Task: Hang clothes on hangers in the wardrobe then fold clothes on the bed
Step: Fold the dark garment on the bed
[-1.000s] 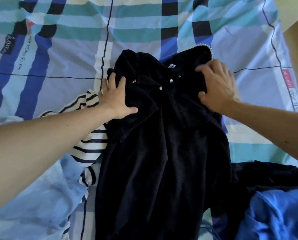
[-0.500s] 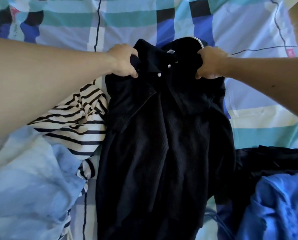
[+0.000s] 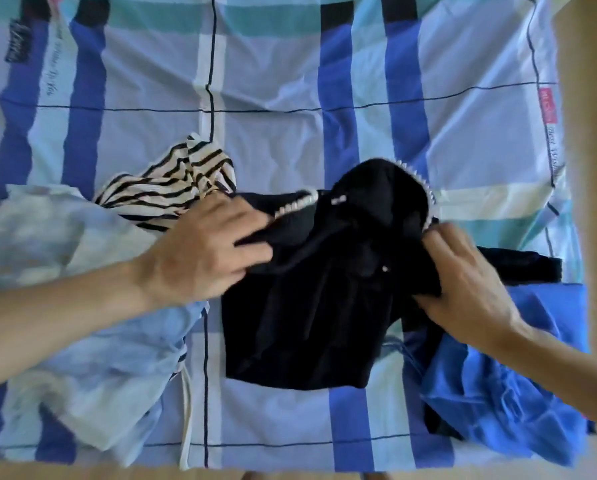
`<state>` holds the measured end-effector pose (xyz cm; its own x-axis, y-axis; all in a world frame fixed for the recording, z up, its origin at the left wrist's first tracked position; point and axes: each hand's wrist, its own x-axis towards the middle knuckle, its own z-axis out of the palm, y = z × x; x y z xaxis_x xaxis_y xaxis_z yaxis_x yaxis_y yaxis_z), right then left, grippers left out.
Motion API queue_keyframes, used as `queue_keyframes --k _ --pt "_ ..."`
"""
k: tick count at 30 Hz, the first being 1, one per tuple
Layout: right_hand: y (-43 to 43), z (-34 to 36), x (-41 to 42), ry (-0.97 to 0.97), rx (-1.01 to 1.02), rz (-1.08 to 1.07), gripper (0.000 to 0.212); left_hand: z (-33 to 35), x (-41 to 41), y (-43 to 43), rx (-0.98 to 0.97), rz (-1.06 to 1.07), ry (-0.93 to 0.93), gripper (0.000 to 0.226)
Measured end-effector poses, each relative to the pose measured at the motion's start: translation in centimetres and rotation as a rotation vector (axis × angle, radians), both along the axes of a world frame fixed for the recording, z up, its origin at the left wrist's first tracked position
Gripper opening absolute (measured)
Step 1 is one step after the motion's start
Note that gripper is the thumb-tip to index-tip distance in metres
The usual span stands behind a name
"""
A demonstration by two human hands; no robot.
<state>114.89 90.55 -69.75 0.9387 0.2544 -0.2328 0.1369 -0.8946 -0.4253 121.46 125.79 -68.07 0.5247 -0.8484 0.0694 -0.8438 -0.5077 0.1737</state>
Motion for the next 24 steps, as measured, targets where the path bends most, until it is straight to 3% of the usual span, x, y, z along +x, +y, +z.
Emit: queue_keyframes --k 3,5,10,12,14,16,20,21,22,23,24 --pt "-1.0 -1.6 -5.1 0.396 -0.308 0.307 0.039 -3.0 -7.1 2.3 0.308 -0.332 0.367 0.016" --pt "-1.3 -1.8 -5.5 0.480 -0.385 0.276 0.031 -4.3 -9.9 3.0 0.361 -0.349 0.519 0.015" --pt "0.1 -1.9 -1.6 0.066 -0.068 -0.185 0.027 -6.8 -10.1 -0.5 0.022 0.064 0.427 0.004" --pt "1.5 -2.5 0.5 0.051 0.116 -0.251 0.026 -8.1 -9.7 -2.8 -0.061 0.325 0.433 0.025" --pt "2.8 -3.0 2.4 0.184 0.252 -0.297 0.016 -9.0 -9.5 -5.5 -0.084 0.388 0.451 0.039" --pt "3.5 -3.3 3.2 0.417 0.113 -0.204 0.021 -9.8 -9.4 -8.0 -0.019 0.296 0.439 0.043" --pt "3.6 -2.7 1.7 1.162 -0.503 0.420 0.022 -10.8 -8.3 -9.6 -0.006 0.306 0.371 0.036" --pt "3.5 -2.5 1.5 1.308 -0.589 0.467 0.025 -11.0 -7.9 -9.5 -0.007 0.325 0.344 0.037" --pt "3.1 -2.3 1.3 1.344 -0.606 0.442 0.028 -11.2 -7.5 -9.3 0.006 0.337 0.314 0.040" --pt "2.7 -2.2 1.4 1.252 -0.559 0.376 0.030 -11.4 -7.3 -9.1 0.034 0.347 0.289 0.046" --pt "2.2 -2.3 1.8 1.030 -0.486 0.261 0.031 -11.7 -7.1 -8.9 0.074 0.360 0.275 0.054"
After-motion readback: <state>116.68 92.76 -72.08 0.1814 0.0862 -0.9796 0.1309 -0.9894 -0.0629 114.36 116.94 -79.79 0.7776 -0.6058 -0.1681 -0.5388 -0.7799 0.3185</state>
